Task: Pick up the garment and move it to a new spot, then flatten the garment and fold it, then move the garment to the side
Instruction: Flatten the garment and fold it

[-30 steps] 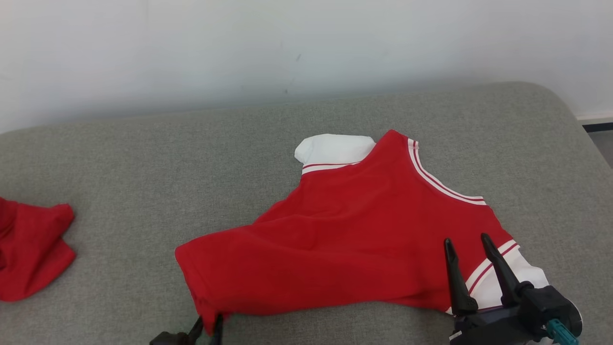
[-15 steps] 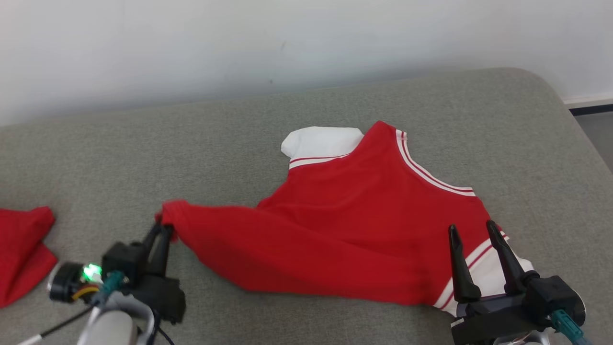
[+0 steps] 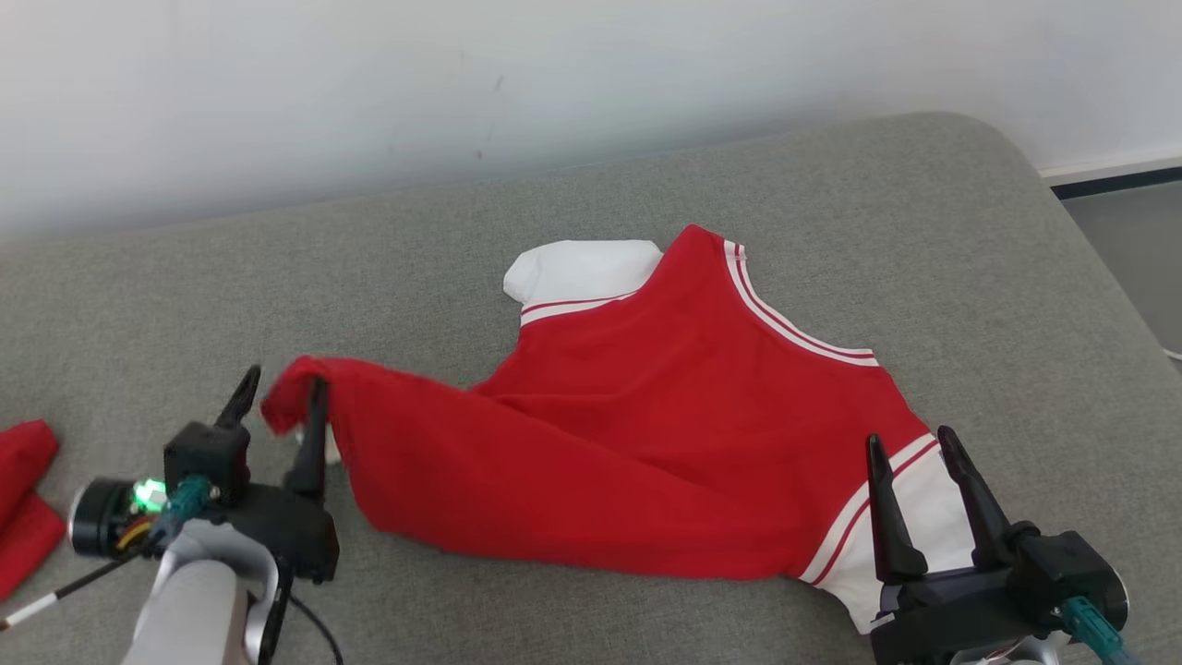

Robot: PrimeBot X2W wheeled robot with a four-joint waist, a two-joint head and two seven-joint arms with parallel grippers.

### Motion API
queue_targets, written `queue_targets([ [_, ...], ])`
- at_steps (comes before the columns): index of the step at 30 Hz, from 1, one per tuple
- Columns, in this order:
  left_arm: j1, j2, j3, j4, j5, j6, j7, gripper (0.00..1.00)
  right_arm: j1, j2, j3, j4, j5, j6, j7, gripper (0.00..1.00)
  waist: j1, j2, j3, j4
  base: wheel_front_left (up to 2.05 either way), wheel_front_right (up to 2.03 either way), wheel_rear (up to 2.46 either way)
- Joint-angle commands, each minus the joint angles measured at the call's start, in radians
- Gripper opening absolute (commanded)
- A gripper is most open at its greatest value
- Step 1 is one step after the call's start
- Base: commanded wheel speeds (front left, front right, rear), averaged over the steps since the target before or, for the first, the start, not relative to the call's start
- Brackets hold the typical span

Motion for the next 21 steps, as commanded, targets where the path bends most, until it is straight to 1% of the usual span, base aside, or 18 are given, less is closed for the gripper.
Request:
queue_targets([
  [1,0.023,-0.007,0.003,0.013,-0.005,0.003,-0.003,1.00,-0.001,0.004,-0.001,-0.001,-0.004,-0.002,-0.005,1.00,0.0000,-0.0001,0.000,0.001,0.00,0.00,0.00],
  [4,0.055,-0.019,0.029,0.031,-0.011,0.007,-0.003,1.00,0.008,0.004,-0.009,0.002,-0.004,-0.002,-0.005,1.00,0.0000,-0.0001,-0.001,0.011,0.00,0.00,0.00],
  [8,0.115,-0.038,0.066,0.012,-0.018,0.008,-0.003,1.00,0.025,-0.002,-0.024,0.003,-0.008,-0.002,-0.005,1.00,0.0000,-0.0001,-0.008,0.035,0.00,0.00,0.00],
  [10,0.140,-0.042,0.087,-0.018,-0.012,0.014,-0.003,1.00,0.030,-0.002,-0.026,0.003,-0.008,-0.002,-0.005,1.00,0.0000,-0.0001,-0.011,0.046,0.00,0.00,0.00],
  [13,0.184,-0.066,0.110,-0.079,-0.016,0.008,-0.003,1.00,0.036,-0.002,-0.033,-0.002,-0.009,-0.002,-0.005,1.00,0.0000,-0.0001,-0.014,0.061,0.00,0.00,0.00],
  [17,0.220,-0.093,0.085,-0.113,-0.006,-0.011,-0.003,1.00,0.038,-0.001,-0.028,-0.004,-0.011,-0.002,-0.005,1.00,0.0000,-0.0001,-0.014,0.074,0.00,0.00,0.00],
  [21,0.244,-0.115,0.040,-0.095,-0.009,-0.022,-0.003,1.00,0.028,-0.001,-0.017,-0.006,-0.009,-0.002,-0.005,1.00,0.0000,-0.0001,-0.005,0.070,0.00,0.00,0.00],
])
